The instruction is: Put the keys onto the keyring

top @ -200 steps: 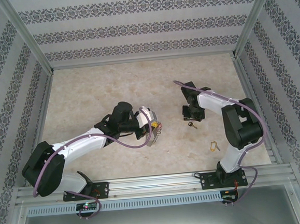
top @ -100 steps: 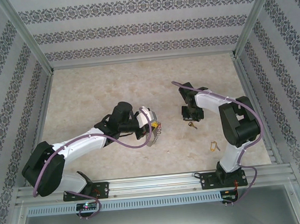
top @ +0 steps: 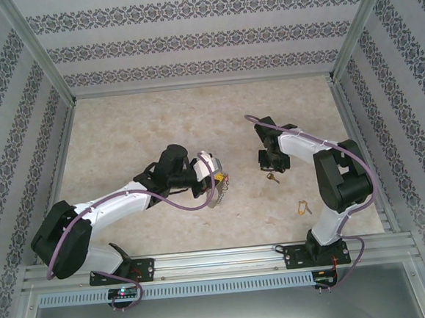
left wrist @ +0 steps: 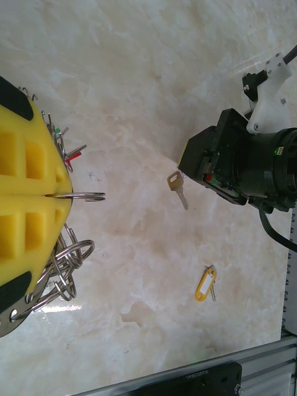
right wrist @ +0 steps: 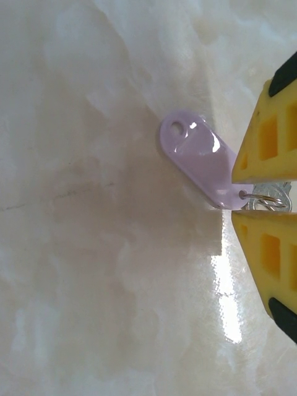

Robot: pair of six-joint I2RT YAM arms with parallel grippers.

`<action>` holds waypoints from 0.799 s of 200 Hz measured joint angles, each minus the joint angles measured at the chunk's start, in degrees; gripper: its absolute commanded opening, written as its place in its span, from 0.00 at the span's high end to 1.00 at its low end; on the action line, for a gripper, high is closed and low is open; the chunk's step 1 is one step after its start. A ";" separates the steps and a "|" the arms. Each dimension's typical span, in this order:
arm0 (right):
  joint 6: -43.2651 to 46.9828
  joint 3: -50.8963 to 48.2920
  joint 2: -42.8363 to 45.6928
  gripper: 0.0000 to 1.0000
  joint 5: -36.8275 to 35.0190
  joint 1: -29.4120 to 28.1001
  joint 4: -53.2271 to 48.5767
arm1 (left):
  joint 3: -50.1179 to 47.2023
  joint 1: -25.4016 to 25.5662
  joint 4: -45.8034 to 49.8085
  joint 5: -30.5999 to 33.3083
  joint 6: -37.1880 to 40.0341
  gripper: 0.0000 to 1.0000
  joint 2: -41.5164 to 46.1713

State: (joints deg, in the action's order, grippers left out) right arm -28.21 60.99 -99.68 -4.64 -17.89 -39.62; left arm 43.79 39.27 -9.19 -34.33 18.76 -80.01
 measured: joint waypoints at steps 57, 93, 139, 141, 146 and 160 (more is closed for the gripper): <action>-0.02 -0.24 0.00 0.83 1.03 0.00 0.04 | 0.00 -0.02 0.00 0.00 0.00 1.00 0.00; -0.02 -0.48 0.00 0.83 1.05 0.00 0.00 | 0.00 -0.02 0.00 0.00 0.00 1.00 0.00; 0.00 -0.61 0.00 0.87 1.05 0.00 0.11 | 0.00 0.00 0.00 0.00 0.00 1.00 0.00; -0.04 -0.63 0.00 0.87 1.03 0.00 0.13 | 0.00 -0.02 0.02 0.00 0.00 1.00 0.00; -0.04 -0.66 0.00 0.88 1.03 0.00 0.15 | 0.00 0.00 0.02 0.00 0.00 1.00 0.00; -0.02 -0.79 0.00 0.90 1.03 0.00 0.20 | 0.00 0.00 0.00 0.00 0.00 1.00 0.00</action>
State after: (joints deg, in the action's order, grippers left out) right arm -28.23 60.20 -99.68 -3.62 -17.89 -39.42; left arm 43.79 39.27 -9.19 -34.33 18.76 -80.01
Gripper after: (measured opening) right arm 0.113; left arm 0.042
